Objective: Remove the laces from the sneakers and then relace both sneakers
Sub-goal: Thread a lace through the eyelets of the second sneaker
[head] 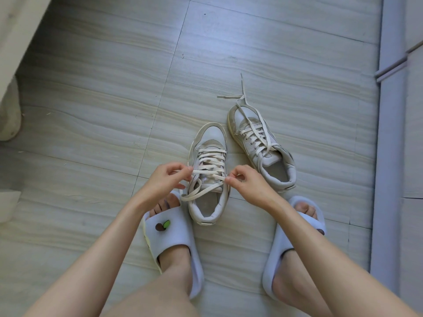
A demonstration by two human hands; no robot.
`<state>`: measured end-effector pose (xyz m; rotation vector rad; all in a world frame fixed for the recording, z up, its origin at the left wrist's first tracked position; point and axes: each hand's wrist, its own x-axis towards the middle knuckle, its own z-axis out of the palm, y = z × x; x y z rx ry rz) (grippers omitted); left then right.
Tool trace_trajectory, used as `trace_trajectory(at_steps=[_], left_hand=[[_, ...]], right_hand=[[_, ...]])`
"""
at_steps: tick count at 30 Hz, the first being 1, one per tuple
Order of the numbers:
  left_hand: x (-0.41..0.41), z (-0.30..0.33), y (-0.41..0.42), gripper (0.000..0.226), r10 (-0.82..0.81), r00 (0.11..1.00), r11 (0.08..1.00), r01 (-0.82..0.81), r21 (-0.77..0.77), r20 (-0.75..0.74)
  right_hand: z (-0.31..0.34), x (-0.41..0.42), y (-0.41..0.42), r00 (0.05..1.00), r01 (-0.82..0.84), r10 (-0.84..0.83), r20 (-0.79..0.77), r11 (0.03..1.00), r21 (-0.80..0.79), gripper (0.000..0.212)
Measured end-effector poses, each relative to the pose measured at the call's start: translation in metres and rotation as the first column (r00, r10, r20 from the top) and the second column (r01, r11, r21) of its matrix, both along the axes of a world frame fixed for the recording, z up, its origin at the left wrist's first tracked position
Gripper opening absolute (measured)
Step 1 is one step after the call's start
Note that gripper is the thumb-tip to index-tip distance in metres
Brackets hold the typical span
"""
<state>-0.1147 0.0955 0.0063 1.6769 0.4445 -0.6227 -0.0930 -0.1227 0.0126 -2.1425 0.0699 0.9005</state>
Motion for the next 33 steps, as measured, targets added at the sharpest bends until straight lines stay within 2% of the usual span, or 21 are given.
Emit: trace_trajectory(at_steps=[5,9,13,16,18,22,25,28,33], left_hand=[[-0.008,-0.002,0.002,0.023,0.027,0.999,1.000,-0.026,0.014,-0.025],[0.000,0.002,-0.007,0.024,-0.021,1.000,0.995,0.020,0.103,0.007],[0.005,0.005,-0.004,0.023,-0.010,1.000,0.995,0.007,0.098,0.029],[0.000,0.002,0.000,0.017,0.018,1.000,0.994,-0.020,0.103,0.023],[-0.004,-0.003,-0.003,0.011,-0.007,0.999,0.980,-0.003,0.201,0.049],[-0.003,-0.012,-0.023,0.045,-0.216,0.967,0.888,0.139,0.437,0.131],[0.001,-0.016,-0.035,0.042,-0.278,0.940,0.826,0.130,0.548,0.196],[0.000,-0.017,-0.034,0.039,-0.284,0.920,0.809,0.080,0.583,0.268],[-0.009,-0.020,-0.027,0.051,-0.320,0.887,0.818,0.080,0.570,0.333]], right_hand=[[-0.001,-0.003,-0.003,0.994,0.104,-0.102,-0.035,0.994,0.042,0.021],[-0.001,-0.002,0.004,0.998,0.065,-0.065,-0.013,0.998,0.024,0.024],[-0.001,0.001,-0.002,0.999,0.048,-0.047,0.017,0.997,-0.052,0.024],[-0.001,0.000,-0.009,0.987,0.162,-0.163,-0.006,0.986,-0.037,0.019],[-0.001,-0.002,-0.007,0.970,0.242,-0.242,-0.027,0.970,-0.012,0.018],[-0.003,-0.002,0.018,0.968,0.248,-0.249,-0.036,0.968,-0.029,0.026],[-0.007,0.002,0.031,0.975,0.222,-0.221,0.015,0.967,-0.123,0.031],[-0.009,0.002,0.031,0.981,0.194,-0.188,0.053,0.968,-0.158,0.027],[-0.010,-0.001,0.027,0.985,0.171,-0.163,0.063,0.975,-0.144,0.032]])
